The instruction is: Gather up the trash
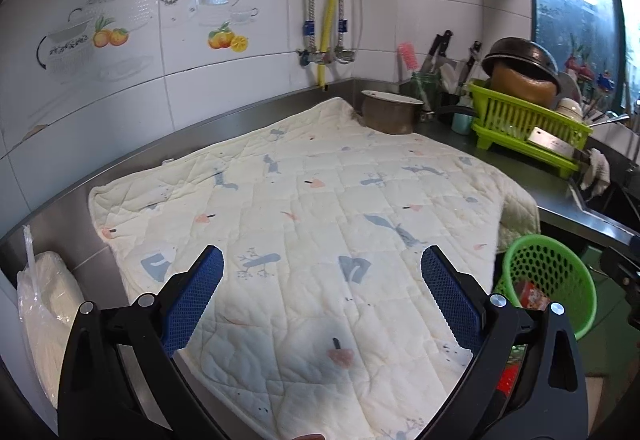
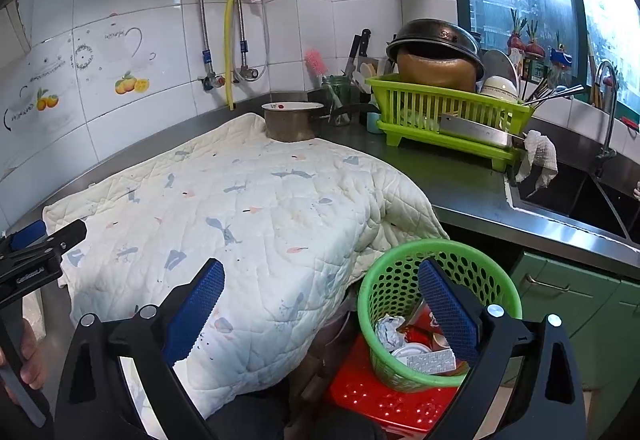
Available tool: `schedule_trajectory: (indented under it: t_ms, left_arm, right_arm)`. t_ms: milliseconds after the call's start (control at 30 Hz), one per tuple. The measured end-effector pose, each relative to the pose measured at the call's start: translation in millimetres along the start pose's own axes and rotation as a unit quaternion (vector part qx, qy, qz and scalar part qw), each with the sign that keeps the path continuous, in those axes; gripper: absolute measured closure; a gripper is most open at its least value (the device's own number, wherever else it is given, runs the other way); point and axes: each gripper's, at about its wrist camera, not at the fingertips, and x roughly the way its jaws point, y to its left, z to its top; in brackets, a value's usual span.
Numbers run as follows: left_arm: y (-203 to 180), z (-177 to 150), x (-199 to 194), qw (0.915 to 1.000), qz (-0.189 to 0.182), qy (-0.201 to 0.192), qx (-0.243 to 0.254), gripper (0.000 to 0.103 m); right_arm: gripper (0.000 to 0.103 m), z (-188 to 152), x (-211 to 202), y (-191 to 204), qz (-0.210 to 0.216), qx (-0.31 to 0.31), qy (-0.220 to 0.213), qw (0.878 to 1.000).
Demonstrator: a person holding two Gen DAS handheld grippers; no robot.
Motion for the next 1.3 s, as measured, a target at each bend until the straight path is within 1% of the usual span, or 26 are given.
schedule_trajectory:
  t_ms: [167, 400, 1300]
  left_arm:
    - [-5, -2, -5, 0.9999, -0.007, -0.004, 0.012, 0.005]
    - [-2, -2, -6, 0.9999, -0.008, -0.004, 0.007, 0.005]
    - [-1, -2, -7, 0.9999, -0.01, -0.008, 0.007, 0.005]
  right_arm:
    - [0.009, 1, 0, 1, -0.004, -0.004, -0.002, 1.0]
    - [0.009, 5, -1, 5, -0.007, -0.011, -0.009, 1.0]
    - [0.009, 4, 3, 10, -0.005, -0.018, -0.006, 1.0]
